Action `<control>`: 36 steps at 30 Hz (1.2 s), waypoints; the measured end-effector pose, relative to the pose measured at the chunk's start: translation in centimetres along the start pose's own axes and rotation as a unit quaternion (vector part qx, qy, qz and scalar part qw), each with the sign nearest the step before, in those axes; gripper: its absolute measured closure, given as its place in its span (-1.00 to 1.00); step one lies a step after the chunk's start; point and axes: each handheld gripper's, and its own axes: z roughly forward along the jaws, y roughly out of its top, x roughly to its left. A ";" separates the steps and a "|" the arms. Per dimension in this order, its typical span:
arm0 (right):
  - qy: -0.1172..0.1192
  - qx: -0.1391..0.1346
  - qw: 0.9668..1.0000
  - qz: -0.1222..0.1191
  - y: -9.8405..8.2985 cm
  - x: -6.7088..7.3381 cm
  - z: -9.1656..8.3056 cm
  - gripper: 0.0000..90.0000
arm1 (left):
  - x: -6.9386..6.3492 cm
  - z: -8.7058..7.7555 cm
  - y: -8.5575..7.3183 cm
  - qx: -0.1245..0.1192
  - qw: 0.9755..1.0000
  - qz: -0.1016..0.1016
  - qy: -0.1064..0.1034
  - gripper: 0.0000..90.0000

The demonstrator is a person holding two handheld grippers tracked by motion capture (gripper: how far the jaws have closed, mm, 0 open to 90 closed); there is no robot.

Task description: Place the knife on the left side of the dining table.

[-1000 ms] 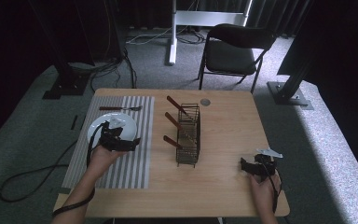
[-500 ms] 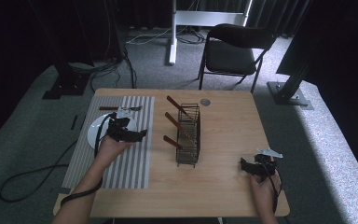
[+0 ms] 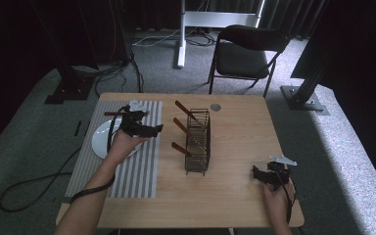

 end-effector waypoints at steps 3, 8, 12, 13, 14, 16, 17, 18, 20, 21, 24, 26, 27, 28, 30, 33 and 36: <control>0.000 0.000 1.000 0.000 0.0 0.0 0.0 -0.75 | -0.1 0.3 0.9 -0.009 1.000 -0.004 -0.007 -0.90; 0.000 0.000 1.000 0.000 0.0 0.0 0.0 -0.75 | -0.3 1.2 2.3 -0.011 1.000 -0.002 -0.007 -0.90; 0.000 0.000 1.000 0.001 0.0 0.0 0.0 -0.75 | -0.3 1.9 3.4 -0.011 1.000 -0.005 -0.013 -0.87; 0.000 0.000 1.000 0.000 0.0 0.0 0.0 -0.75 | -0.4 2.2 3.6 -0.010 1.000 -0.004 -0.016 -0.87; 0.000 0.000 1.000 0.000 0.0 0.0 0.0 -0.75 | -0.5 2.4 3.8 -0.008 1.000 -0.003 -0.019 -0.87; 0.000 0.000 1.000 0.000 0.0 0.0 0.0 -0.75 | -0.7 2.9 4.1 -0.004 1.000 0.004 -0.022 -0.83; 0.000 0.000 1.000 0.000 0.0 0.0 0.0 -0.75 | -0.8 3.2 4.3 -0.001 1.000 0.005 -0.025 -0.82; 0.000 0.000 1.000 0.000 0.0 0.0 0.0 -0.75 | -0.8 3.5 4.5 0.001 1.000 0.006 -0.027 -0.82; 0.000 0.000 1.000 0.000 0.0 0.0 0.0 -0.75 | -1.0 3.9 5.0 0.003 1.000 0.009 -0.027 -0.76; 0.000 0.000 1.000 0.000 0.0 0.0 0.0 -0.75 | -1.1 4.0 5.2 0.000 0.999 0.007 -0.032 -0.72; 0.000 0.000 1.000 0.000 0.0 0.0 0.0 -0.75 | -1.1 4.6 5.8 -0.003 0.999 0.001 -0.046 -0.63; 0.000 0.000 1.000 0.000 0.0 0.0 0.0 -0.75 | -1.0 5.1 6.2 -0.004 0.998 -0.012 -0.054 -0.48; 0.000 0.000 1.000 0.000 0.0 0.0 0.0 -0.75 | -0.9 5.4 6.3 -0.004 0.998 -0.017 -0.057 -0.43; 0.000 0.000 1.000 0.000 0.0 0.0 0.0 -0.75 | -0.8 5.6 6.4 -0.006 0.998 -0.022 -0.063 -0.35; 0.000 0.000 1.000 0.000 0.0 0.0 0.0 -0.75 | -0.7 6.1 6.6 -0.001 0.997 -0.027 -0.066 -0.23; 0.000 0.000 1.000 0.000 0.0 0.0 0.0 -0.75 | -0.6 6.8 6.8 -0.003 0.996 -0.040 -0.082 0.02; 0.000 0.000 1.000 0.000 0.0 0.0 0.0 -0.75 | -0.6 7.2 6.7 -0.003 0.994 -0.047 -0.101 0.13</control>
